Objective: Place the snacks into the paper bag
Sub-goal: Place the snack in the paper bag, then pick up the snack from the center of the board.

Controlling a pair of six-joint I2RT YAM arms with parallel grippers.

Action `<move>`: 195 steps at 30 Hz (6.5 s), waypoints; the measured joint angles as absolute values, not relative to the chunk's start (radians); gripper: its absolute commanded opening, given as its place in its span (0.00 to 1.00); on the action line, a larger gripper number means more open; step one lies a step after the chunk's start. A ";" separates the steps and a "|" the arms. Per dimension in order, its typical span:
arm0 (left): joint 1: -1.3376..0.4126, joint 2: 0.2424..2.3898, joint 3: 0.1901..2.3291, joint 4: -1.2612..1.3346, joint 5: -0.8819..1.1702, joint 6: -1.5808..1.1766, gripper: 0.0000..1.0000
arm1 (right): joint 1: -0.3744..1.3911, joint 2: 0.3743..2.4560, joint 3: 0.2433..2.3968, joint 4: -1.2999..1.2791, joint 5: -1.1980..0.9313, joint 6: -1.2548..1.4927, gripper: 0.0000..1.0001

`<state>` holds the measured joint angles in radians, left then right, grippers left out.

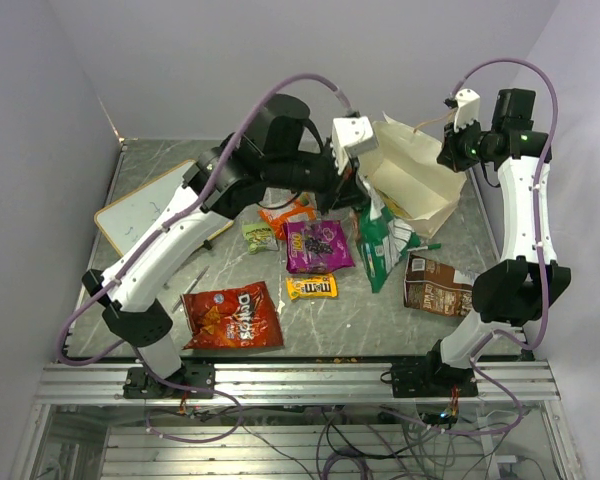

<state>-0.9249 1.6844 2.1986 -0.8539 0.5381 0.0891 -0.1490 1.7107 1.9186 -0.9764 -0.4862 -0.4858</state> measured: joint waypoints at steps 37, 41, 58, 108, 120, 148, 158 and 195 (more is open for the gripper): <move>-0.814 1.720 2.405 -0.680 0.727 -0.275 0.07 | -0.141 1.706 1.904 -0.951 -0.489 -0.471 0.00; -0.814 1.752 2.466 -0.676 0.697 -0.304 0.07 | -0.133 1.706 1.904 -0.951 -0.488 -0.470 0.00; -0.675 2.099 2.487 -0.537 0.545 -0.509 0.07 | -0.117 1.706 1.903 -0.947 -0.489 -0.471 0.00; -0.711 2.161 2.315 -0.550 0.482 -0.318 0.75 | -0.079 1.730 1.893 -0.888 -0.400 -0.378 0.00; -0.711 1.818 2.092 -0.647 0.425 0.056 0.76 | -0.086 1.736 1.898 -0.870 -0.384 -0.329 0.00; -1.180 1.847 1.510 -0.430 0.204 0.551 0.88 | -0.091 1.734 1.887 -0.857 -0.374 -0.262 0.00; -1.216 2.100 1.656 -0.313 0.221 0.647 0.91 | -0.091 1.734 1.883 -0.856 -0.375 -0.262 0.00; -1.250 2.359 1.794 -0.164 0.139 0.983 0.20 | -0.104 1.734 1.871 -0.856 -0.431 -0.271 0.00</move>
<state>-1.2495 2.3592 1.7939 -0.1642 0.1394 0.9829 -0.1036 1.7344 1.8713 -0.8558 -0.4309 -0.2707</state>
